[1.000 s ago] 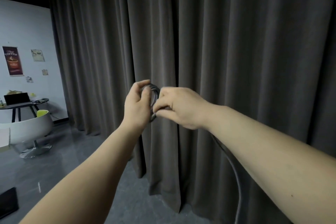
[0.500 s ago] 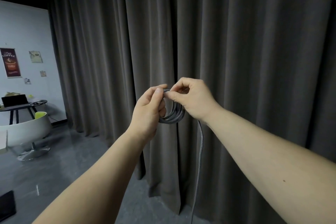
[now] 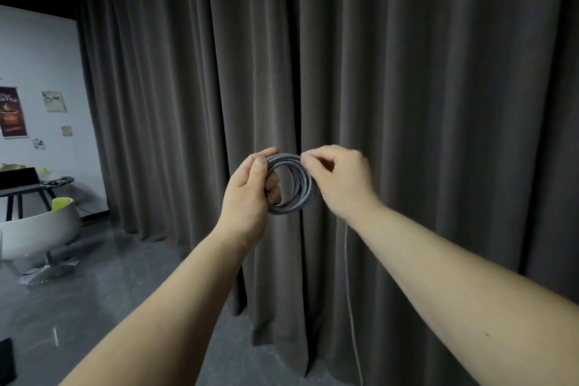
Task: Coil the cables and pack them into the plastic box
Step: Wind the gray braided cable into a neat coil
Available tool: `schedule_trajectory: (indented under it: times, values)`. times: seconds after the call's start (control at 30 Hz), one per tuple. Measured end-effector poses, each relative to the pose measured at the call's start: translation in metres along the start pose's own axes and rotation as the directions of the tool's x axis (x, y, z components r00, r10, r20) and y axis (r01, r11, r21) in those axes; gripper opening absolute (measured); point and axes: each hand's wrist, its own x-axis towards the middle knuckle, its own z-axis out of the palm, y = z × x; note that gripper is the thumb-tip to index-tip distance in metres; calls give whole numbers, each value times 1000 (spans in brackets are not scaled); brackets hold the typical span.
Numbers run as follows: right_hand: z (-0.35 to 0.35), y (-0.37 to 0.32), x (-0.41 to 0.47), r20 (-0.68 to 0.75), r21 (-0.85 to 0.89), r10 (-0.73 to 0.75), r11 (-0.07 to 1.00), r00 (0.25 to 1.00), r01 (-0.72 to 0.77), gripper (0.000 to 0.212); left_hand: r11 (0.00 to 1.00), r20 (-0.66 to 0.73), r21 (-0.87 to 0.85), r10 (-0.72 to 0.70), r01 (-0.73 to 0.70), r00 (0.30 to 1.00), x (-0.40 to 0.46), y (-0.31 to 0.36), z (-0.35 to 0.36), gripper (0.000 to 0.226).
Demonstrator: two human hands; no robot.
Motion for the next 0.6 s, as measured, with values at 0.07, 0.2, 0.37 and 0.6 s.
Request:
schedule_trajectory:
  times: [0.07, 0.2, 0.37, 0.6]
  values:
    - [1, 2, -9, 131, -79, -16, 996, 991, 27, 33, 999, -43, -40, -1, -1, 999, 1, 1, 0, 29]
    - [3, 5, -17, 272, -131, 110, 988, 956, -76, 52, 998, -49, -62, 18, -21, 999, 0, 2, 5, 27]
    - [-1, 3, -16, 225, -212, 66, 977, 972, -17, 47, 990, -8, -143, -2, 1, 1000, -5, 6, 15, 25]
    - [-1, 5, -20, 181, -157, 10, 987, 983, 19, 45, 991, -57, -119, -63, 56, 996, -5, 15, 19, 26]
